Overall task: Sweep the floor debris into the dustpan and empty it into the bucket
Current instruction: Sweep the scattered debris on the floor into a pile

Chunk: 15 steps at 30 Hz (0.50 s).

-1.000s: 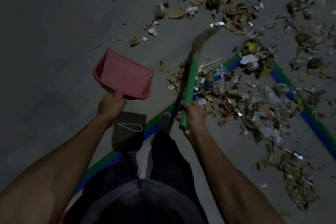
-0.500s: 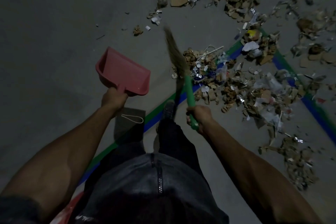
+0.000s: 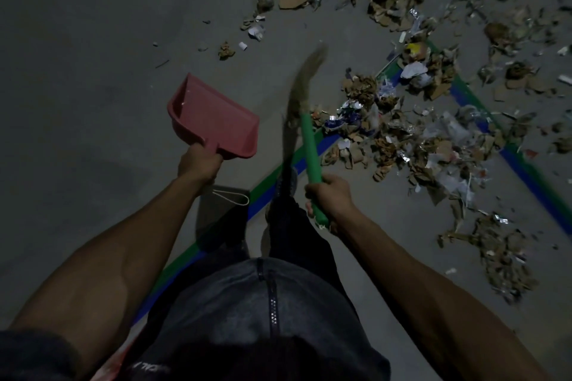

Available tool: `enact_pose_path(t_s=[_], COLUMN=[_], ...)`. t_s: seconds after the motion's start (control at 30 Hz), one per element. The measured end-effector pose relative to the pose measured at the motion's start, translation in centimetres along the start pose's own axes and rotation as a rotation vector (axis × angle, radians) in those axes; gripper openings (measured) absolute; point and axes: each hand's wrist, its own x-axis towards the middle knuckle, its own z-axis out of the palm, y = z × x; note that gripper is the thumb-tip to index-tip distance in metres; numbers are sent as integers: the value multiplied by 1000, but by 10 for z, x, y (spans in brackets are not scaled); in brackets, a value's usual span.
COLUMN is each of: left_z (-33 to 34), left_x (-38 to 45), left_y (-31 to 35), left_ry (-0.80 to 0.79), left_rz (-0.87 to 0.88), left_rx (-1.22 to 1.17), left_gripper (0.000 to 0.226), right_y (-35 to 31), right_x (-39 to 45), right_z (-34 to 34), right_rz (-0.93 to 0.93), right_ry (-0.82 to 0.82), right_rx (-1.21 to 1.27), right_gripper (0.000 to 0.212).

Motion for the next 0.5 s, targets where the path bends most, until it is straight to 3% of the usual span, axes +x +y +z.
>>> enact_pose_path(t_s=[0.17, 0.27, 0.5], left_z=[-1, 1, 9], left_x=[-4, -2, 5], left_y=[0, 0, 3], left_ry=[6, -9, -40], left_rz=[-4, -6, 3], left_rx=[7, 3, 7], left_gripper=[30, 32, 41], right_y=[26, 32, 0], right_x=[0, 19, 82], right_z=[-3, -27, -92], right_rz=[159, 218, 161], right_ry=[-54, 51, 299], right_rx=[-66, -50, -88], right_gripper=[17, 10, 12])
